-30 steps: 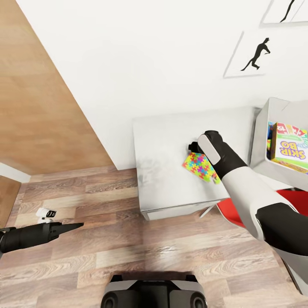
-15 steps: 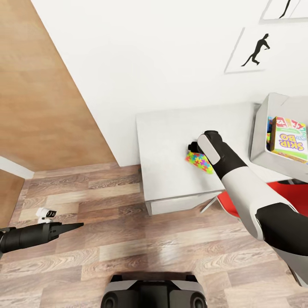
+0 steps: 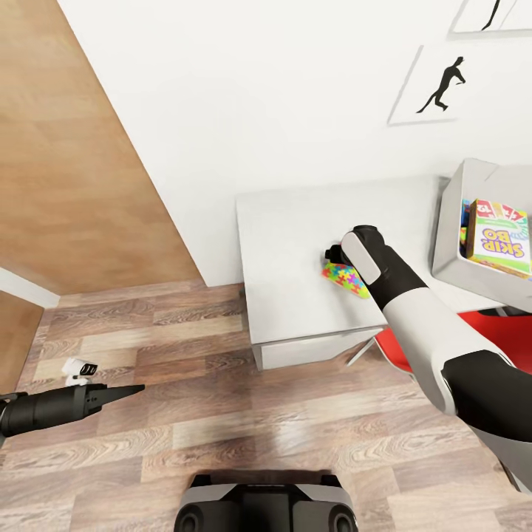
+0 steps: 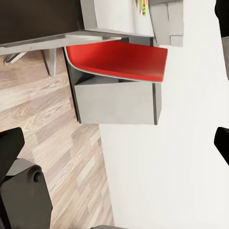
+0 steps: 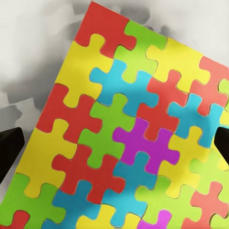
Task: Put all the toys in the child's room - the three board games (two on the bed and one on the table), the two jigsaw puzzles on the table, and the tennis ball on the table - inside the toy box on the table in the child's room.
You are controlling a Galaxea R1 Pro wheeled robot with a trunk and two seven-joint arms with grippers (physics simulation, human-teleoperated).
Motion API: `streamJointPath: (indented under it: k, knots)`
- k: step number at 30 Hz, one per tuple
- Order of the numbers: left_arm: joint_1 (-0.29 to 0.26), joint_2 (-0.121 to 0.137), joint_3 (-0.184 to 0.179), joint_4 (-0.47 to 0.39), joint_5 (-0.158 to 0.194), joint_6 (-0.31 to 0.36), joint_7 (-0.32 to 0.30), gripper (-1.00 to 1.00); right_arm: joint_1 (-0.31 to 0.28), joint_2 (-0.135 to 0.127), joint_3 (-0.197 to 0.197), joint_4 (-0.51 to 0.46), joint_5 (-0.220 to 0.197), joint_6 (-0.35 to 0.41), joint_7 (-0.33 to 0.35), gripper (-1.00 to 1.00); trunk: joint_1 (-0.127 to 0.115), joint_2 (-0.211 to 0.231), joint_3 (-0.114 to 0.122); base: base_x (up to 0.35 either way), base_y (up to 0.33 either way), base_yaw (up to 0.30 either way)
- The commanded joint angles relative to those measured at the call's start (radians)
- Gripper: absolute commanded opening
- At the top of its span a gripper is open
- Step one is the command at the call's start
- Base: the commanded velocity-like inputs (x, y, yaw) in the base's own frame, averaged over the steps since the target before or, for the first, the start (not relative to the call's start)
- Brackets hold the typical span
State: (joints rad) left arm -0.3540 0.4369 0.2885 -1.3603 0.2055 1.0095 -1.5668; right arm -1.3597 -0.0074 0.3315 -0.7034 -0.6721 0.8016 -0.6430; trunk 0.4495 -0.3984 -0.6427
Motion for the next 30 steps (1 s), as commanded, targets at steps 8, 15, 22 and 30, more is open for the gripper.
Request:
streamJointPath:
  k: [8, 15, 22, 30]
  knots:
    - [0.000, 0.001, 0.000, 0.000, 0.000, 0.011, -0.004, 1.00, -0.002, -0.001, 0.004, -0.001, -0.008, 0.003, -0.009, 1.00, 0.000, -0.002, -0.001, 0.006, 0.000, 0.000]
    - [0.000, 0.000, 0.000, 0.000, 0.000, 0.011, -0.004, 1.00, -0.004, -0.002, 0.003, -0.002, -0.008, 0.004, -0.009, 1.00, 0.000, -0.002, -0.001, 0.244, 0.000, 0.000]
    - [0.000, -0.001, 0.000, 0.000, 0.000, 0.011, -0.004, 1.00, -0.004, -0.005, 0.003, -0.002, -0.008, 0.004, -0.009, 1.00, 0.000, -0.002, -0.001, 0.151, -0.011, 0.000]
    - [0.000, -0.003, 0.000, 0.000, 0.000, 0.011, -0.004, 1.00, -0.004, -0.009, 0.003, -0.002, -0.013, 0.004, -0.009, 1.00, 0.000, -0.002, -0.001, 0.091, -0.119, 0.000]
